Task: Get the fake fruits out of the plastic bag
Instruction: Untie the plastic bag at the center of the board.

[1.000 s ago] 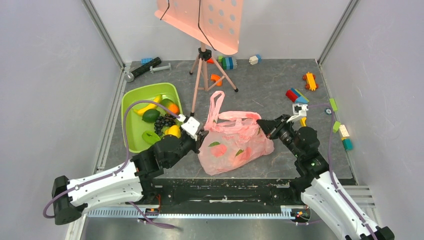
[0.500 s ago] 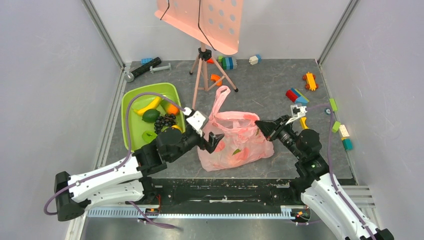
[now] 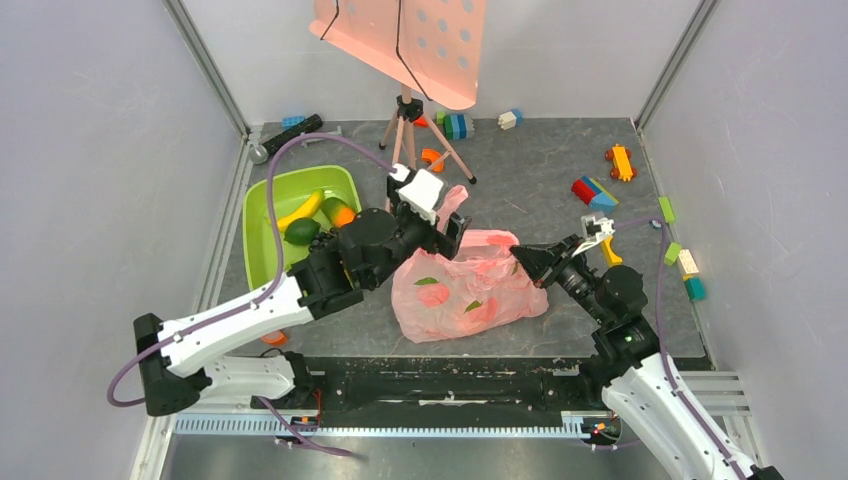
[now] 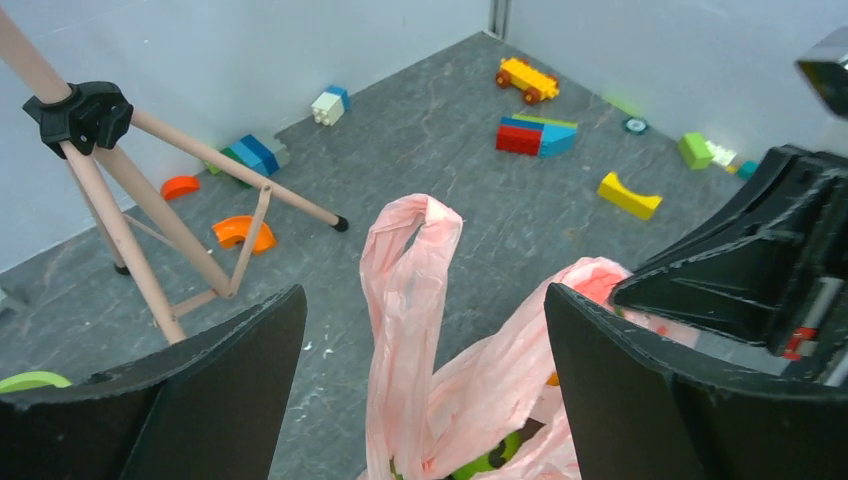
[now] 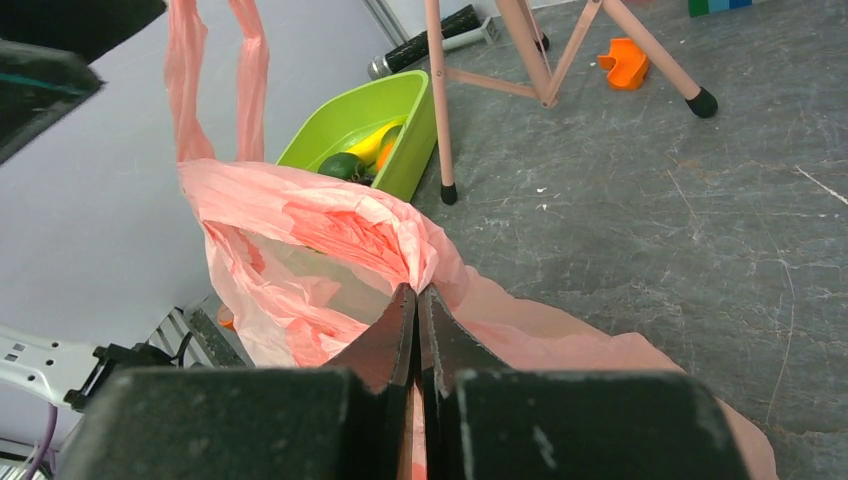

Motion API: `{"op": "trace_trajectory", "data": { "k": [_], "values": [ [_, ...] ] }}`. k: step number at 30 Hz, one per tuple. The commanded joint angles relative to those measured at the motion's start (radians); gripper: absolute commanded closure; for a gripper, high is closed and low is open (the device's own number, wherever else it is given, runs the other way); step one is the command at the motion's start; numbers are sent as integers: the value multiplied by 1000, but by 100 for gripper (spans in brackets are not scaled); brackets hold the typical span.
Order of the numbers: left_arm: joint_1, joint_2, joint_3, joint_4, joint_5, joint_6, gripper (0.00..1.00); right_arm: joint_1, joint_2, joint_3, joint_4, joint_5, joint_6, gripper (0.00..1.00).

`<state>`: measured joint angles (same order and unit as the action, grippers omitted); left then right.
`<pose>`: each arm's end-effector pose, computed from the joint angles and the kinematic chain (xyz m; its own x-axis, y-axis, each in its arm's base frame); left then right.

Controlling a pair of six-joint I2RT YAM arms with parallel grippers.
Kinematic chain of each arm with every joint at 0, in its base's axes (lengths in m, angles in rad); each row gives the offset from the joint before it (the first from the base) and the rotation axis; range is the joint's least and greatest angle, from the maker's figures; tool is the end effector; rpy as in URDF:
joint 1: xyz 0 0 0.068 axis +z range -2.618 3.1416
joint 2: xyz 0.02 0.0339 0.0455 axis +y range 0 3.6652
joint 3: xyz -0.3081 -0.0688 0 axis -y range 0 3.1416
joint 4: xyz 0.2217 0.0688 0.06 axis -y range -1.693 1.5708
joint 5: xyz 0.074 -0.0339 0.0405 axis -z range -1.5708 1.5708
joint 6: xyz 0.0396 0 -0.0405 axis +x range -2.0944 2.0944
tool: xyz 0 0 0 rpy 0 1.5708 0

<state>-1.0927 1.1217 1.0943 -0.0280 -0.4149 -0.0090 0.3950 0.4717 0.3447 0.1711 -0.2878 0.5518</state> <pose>0.1152 -0.1876 0.4388 -0.0311 0.0422 -0.9986 0.6271 0.7788 0.0133 0.0741 0.0431 0.2899 -0.2960 0.4212 -0.8573 -0.5584 0.6519 0.5131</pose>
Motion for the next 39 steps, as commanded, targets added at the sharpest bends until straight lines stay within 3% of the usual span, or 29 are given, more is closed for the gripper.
{"op": "trace_trajectory", "data": {
  "k": [1,9,12,15,20,22,27,32,39],
  "values": [
    [8,52,69,-61,-36,94,5,-2,-16,4,32,-12,-28,100],
    [23,134,112,-62,-132,145,7,-2,-36,3,21,-14,-38,100],
    [39,149,118,-46,-126,150,27,-2,-49,0,12,-4,-53,100],
    [49,144,109,-27,-77,141,51,-2,-53,6,2,-4,-72,92],
    [52,79,32,82,1,106,87,-2,-26,78,-50,-37,-174,64],
    [54,62,19,92,14,103,95,-2,-5,126,-70,-74,-232,55],
    [56,39,12,93,61,103,98,-2,41,218,-79,-203,-394,34],
    [58,35,4,100,87,108,98,-2,70,286,-96,-383,-655,13],
    [58,38,3,101,120,99,98,-1,136,371,-205,-406,-979,7]
  ]
}}
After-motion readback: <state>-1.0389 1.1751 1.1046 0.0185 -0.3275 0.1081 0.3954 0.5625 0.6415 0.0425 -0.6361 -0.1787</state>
